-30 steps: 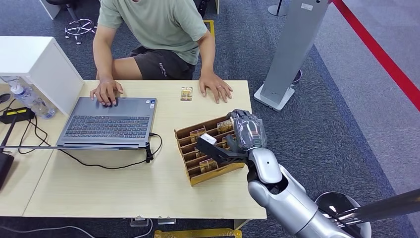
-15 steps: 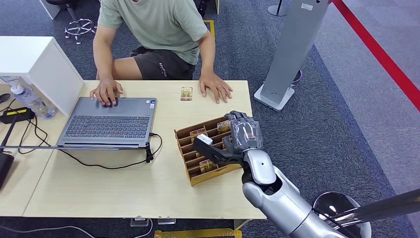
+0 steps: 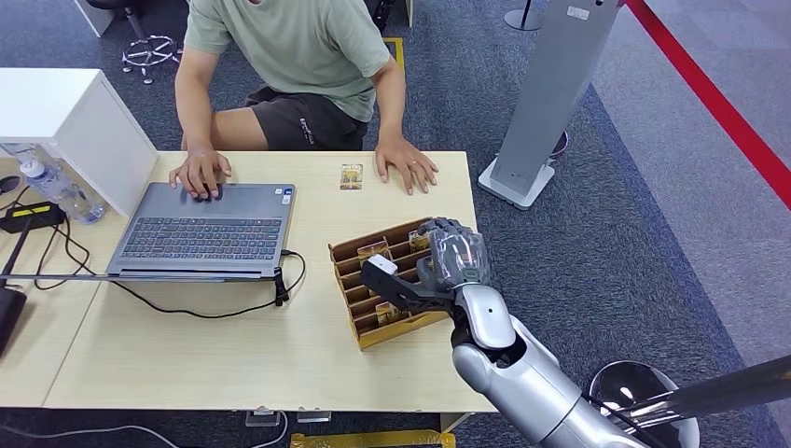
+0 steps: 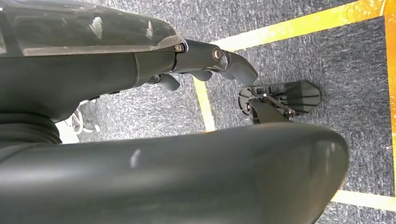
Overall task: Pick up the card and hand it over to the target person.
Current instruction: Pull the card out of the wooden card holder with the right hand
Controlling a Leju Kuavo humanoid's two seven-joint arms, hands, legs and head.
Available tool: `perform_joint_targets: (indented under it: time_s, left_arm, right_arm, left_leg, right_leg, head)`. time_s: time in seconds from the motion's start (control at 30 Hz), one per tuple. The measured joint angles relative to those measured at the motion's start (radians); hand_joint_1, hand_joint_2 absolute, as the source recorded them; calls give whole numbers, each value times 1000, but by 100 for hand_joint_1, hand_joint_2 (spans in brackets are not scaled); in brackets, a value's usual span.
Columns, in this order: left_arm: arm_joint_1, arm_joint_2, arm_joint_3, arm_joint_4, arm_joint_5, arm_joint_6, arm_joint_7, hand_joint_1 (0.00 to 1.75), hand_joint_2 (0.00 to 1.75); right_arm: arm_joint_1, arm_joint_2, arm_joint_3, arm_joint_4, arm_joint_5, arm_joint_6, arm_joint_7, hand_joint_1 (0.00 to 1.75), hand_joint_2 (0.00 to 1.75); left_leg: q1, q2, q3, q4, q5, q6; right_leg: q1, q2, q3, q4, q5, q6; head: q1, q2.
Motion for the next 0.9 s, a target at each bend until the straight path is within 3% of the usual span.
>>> perform_joint_targets:
  time_s: [0.4, 0.73, 0.9]
  left_arm:
    - [2, -5, 18, 3, 17, 6, 14, 0, 0]
    - [2, -5, 19, 4, 16, 6, 11, 0, 0]
    - [2, -8, 26, 5, 23, 10, 13, 0, 0]
  right_arm:
    - [-5, 33, 1, 65, -17, 3, -38, 84, 175]
    - [-3, 30, 4, 83, -36, 6, -42, 84, 175]
    - [-9, 42, 12, 101, -41, 8, -52, 93, 175]
  left_leg:
    - [0, 1, 0, 0, 0, 0]
    - [0, 1, 0, -1, 0, 0]
    - [0, 1, 0, 0, 0, 0]
  right_leg:
    - [0, 1, 0, 0, 0, 0]
    - [0, 1, 0, 0, 0, 0]
    - [0, 1, 0, 0, 0, 0]
  head:
    - [0, 0]
    - [0, 0]
    - [0, 0]
